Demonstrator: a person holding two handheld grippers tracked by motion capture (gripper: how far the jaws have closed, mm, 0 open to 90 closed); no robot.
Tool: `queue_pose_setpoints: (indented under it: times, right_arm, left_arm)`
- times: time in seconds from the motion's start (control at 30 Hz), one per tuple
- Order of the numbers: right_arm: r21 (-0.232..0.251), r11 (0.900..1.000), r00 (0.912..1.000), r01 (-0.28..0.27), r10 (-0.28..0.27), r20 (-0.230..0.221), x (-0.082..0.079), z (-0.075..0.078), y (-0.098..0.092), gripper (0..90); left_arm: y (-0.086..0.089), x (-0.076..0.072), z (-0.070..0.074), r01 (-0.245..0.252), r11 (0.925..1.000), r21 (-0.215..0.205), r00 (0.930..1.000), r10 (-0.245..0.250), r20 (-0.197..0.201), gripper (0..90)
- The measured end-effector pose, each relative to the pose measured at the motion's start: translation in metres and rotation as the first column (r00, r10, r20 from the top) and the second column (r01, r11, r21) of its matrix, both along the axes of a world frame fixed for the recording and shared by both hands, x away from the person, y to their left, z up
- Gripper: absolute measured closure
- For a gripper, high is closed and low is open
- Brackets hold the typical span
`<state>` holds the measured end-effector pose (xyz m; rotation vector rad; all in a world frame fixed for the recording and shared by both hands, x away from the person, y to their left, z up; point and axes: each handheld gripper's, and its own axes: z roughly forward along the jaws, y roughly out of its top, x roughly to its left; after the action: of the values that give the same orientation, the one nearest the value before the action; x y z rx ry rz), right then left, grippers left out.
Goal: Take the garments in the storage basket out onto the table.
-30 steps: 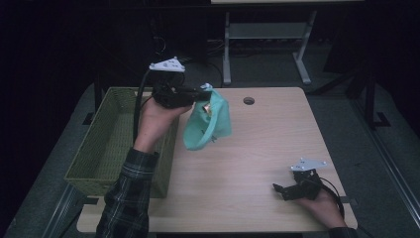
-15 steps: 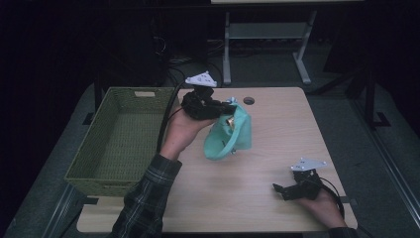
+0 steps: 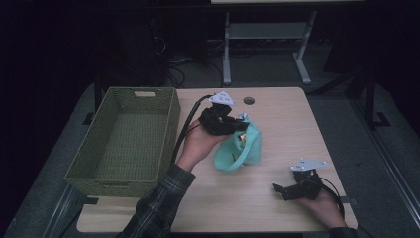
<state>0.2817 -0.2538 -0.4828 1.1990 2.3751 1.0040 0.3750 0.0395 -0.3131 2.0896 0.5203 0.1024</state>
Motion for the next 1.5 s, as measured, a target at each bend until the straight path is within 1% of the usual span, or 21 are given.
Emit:
queue_pose_setpoints:
  times: [0.07,0.2,0.23,0.27,0.33,0.43,0.53,0.7,0.73,0.8,0.83,0.97,1.03,1.1,1.17,1.23,1.27,1.3,1.33,1.4,1.5]
  right_arm:
    - [0.000,1.000,1.0000,0.000,0.000,0.000,0.000,0.000,0.000,1.1]
    - [0.000,1.000,1.0000,-0.001,0.001,0.002,0.000,0.000,0.000,1.1]
    - [0.000,1.000,1.0000,-0.001,0.001,0.002,0.000,0.000,0.000,1.1]
    - [-0.002,1.000,1.0000,-0.002,0.002,0.002,0.000,0.000,0.000,1.1]
    - [-0.001,1.000,1.0000,-0.002,0.002,0.002,0.000,0.000,0.000,1.1]
    - [-0.001,1.000,1.0000,-0.002,0.002,0.002,0.000,0.000,0.000,1.1]
    - [-0.001,1.000,1.0000,-0.001,0.001,0.001,0.000,0.000,0.000,1.1]
    - [-0.002,1.000,1.0000,-0.001,0.001,0.002,0.000,0.000,0.000,1.2]
    - [-0.002,1.000,1.0000,-0.002,0.002,0.001,0.000,0.000,0.000,1.1]
    - [-0.002,1.000,1.0000,-0.002,0.002,0.001,0.000,0.000,0.000,1.1]
    - [-0.001,1.000,1.0000,-0.001,0.001,0.001,0.000,0.000,0.000,1.2]
    - [-0.002,1.000,1.0000,-0.002,0.002,0.002,0.000,0.000,0.000,1.2]
    - [-0.002,1.000,1.0000,-0.002,0.002,0.002,0.000,0.000,0.000,1.2]
    - [-0.003,1.000,1.0000,-0.002,0.002,0.002,0.000,0.000,0.000,1.1]
    - [-0.003,1.000,1.0000,-0.002,0.002,0.002,0.000,0.000,0.000,1.1]
    - [-0.003,1.000,1.0000,-0.001,0.001,0.001,0.000,0.000,0.000,1.2]
    - [-0.003,1.000,1.0000,-0.002,0.002,0.002,0.000,0.000,0.000,1.1]
    - [-0.002,1.000,1.0000,-0.002,0.002,0.002,0.000,0.000,0.000,1.1]
    - [-0.003,1.000,1.0000,-0.002,0.002,0.002,0.000,0.000,0.000,1.1]
    - [-0.003,1.000,1.0000,-0.001,0.001,0.002,0.000,0.000,0.000,1.1]
    - [-0.003,1.000,1.0000,-0.002,0.002,0.002,0.000,0.000,0.000,1.1]
  left_arm:
    - [-0.004,-0.001,-0.010,-0.004,0.9999,0.012,0.9999,0.004,-0.011,84.2]
    - [-0.010,-0.001,-0.030,-0.005,0.9986,0.053,0.9997,0.006,-0.022,84.2]
    - [-0.010,-0.001,-0.030,-0.005,0.9986,0.053,0.9997,0.006,-0.022,84.1]
    - [-0.011,-0.001,-0.040,-0.003,0.9966,0.082,0.9997,0.005,-0.023,84.2]
    - [-0.012,-0.002,-0.048,-0.002,0.9953,0.097,0.9995,0.005,-0.032,84.1]
    - [-0.011,-0.002,-0.060,-0.004,0.9943,0.106,0.9991,0.008,-0.042,84.0]
    - [-0.011,-0.004,-0.068,-0.009,0.9943,0.106,0.9988,0.014,-0.048,83.9]
    - [-0.014,-0.009,-0.085,0.011,0.9898,0.142,0.9985,-0.003,-0.054,83.7]
    - [-0.015,-0.010,-0.089,0.010,0.9900,0.140,0.9983,-0.002,-0.059,83.7]
    - [-0.018,-0.011,-0.096,0.019,0.9875,0.157,0.9981,-0.009,-0.061,83.7]
    - [-0.019,-0.012,-0.100,0.030,0.9838,0.177,0.9978,-0.019,-0.063,83.6]
    - [-0.025,-0.014,-0.112,0.051,0.9763,0.210,0.9971,-0.038,-0.066,83.5]
    - [-0.029,-0.015,-0.119,0.051,0.9758,0.213,0.9963,-0.034,-0.079,83.5]
    - [-0.031,-0.015,-0.125,0.067,0.9697,0.235,0.9955,-0.049,-0.082,83.4]
    - [-0.034,-0.016,-0.130,0.069,0.9664,0.248,0.9952,-0.050,-0.084,83.4]
    - [-0.037,-0.016,-0.135,0.078,0.9601,0.269,0.9945,-0.056,-0.089,83.3]
    - [-0.038,-0.017,-0.138,0.073,0.9610,0.267,0.9945,-0.050,-0.092,83.2]
    - [-0.038,-0.016,-0.140,0.080,0.9581,0.275,0.9937,-0.055,-0.098,83.1]
    - [-0.039,-0.016,-0.143,0.071,0.9622,0.263,0.9934,-0.045,-0.105,83.0]
    - [-0.038,-0.016,-0.144,0.072,0.9637,0.257,0.9931,-0.045,-0.108,82.6]
    - [-0.037,-0.015,-0.141,0.071,0.9619,0.264,0.9936,-0.045,-0.104,76.6]
